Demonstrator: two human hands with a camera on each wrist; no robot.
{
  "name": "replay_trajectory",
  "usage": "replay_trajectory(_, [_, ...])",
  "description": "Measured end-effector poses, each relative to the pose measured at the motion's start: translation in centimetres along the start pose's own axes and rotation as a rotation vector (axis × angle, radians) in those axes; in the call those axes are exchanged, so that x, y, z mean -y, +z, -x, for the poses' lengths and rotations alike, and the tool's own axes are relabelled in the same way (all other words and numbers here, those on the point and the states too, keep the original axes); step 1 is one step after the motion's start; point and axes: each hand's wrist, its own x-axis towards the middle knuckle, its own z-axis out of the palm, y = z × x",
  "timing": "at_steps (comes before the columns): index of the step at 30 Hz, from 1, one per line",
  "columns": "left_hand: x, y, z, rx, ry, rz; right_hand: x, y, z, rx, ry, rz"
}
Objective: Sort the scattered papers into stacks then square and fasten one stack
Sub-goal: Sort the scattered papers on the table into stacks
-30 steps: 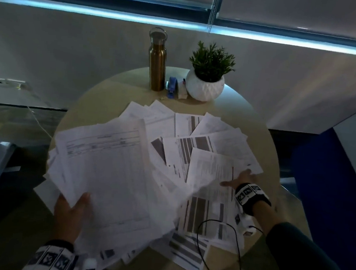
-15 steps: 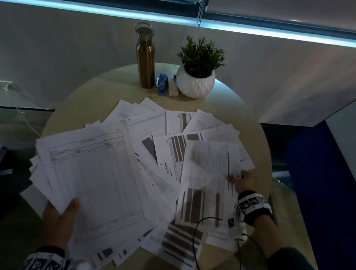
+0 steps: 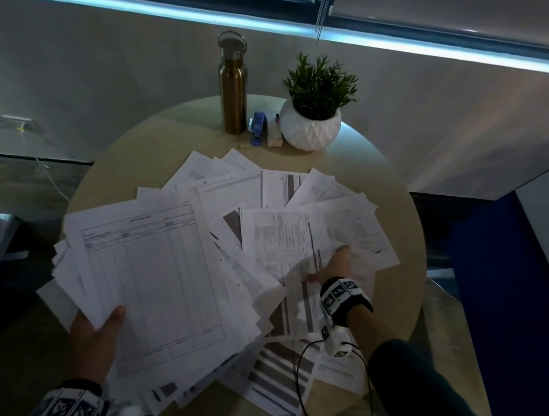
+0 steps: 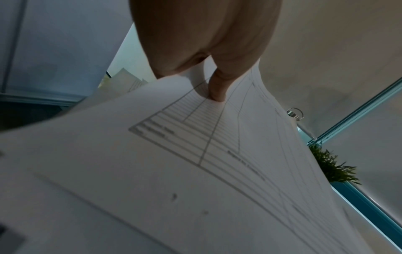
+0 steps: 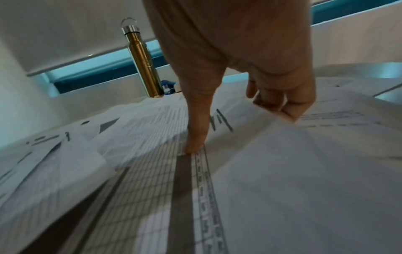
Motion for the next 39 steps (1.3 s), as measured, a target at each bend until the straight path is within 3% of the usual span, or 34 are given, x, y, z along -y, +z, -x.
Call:
replay_trajectory(4, [0.0, -0.2, -0.5, -0.025, -0.009, -0.001, -0.3, -0.7, 0.2, 0.055, -0.039, 0.015])
replay_trajectory(10, [-1.5, 0.9, -1.2, 0.0, 0.072, -0.026, -1.6, -4.5, 0.9, -0.442, -0.162, -0.479])
replay_trajectory(12, [-1.7, 1.6, -1.9, 0.022, 0.13, -0.031, -1.7, -6.4, 1.6, -0.507, -0.197, -0.622])
replay_trajectory(14, [-2.0, 2.5, -2.4, 0.049, 0.153, -0.017, -0.9, -8.2, 3.0, -0.437, -0.212, -0.744])
replay_trajectory(17, [-3.3, 4.6, -2.6, 0.09, 0.193, 0.046, 1.2, -8.2, 5.4, -0.203, -0.312, -0.803])
replay_trajectory(19, [-4.7, 6.2, -2.0, 0.137, 0.203, 0.092, 2.4, -6.4, 6.5, -0.095, -0.336, -0.756])
replay_trajectory(23, [-6.7, 8.3, -0.9, 0.266, 0.289, -0.02, 4.0, -2.2, 8.6, 0.132, -0.467, -0.694])
replay_trajectory(27, [-6.7, 7.7, -1.0, 0.423, 0.109, 0.157, 4.9, -0.6, 8.9, 0.108, -0.459, -0.648])
replay_trajectory(30, [-6.3, 7.3, -0.4, 0.557, 0.261, 0.089, 5.3, -0.2, 9.1, 0.071, -0.486, -0.705])
replay_trajectory(32, [-5.3, 7.3, -0.3, 0.527, 0.372, -0.006, 5.7, 0.4, 9.6, 0.13, -0.525, -0.702])
replay_trajectory(34, [-4.2, 7.0, -0.3, 0.389, 0.366, -0.023, 6.3, 1.3, 9.9, 0.224, -0.563, -0.69])
replay_trajectory(37, [-2.9, 4.9, -0.4, 0.19, 0.256, 0.132, 6.7, 2.8, 9.4, 0.241, -0.512, -0.659])
replay_trajectory(39, [-1.2, 2.2, -0.9, 0.082, 0.182, 0.174, 6.0, 4.1, 8.4, 0.211, -0.451, -0.514])
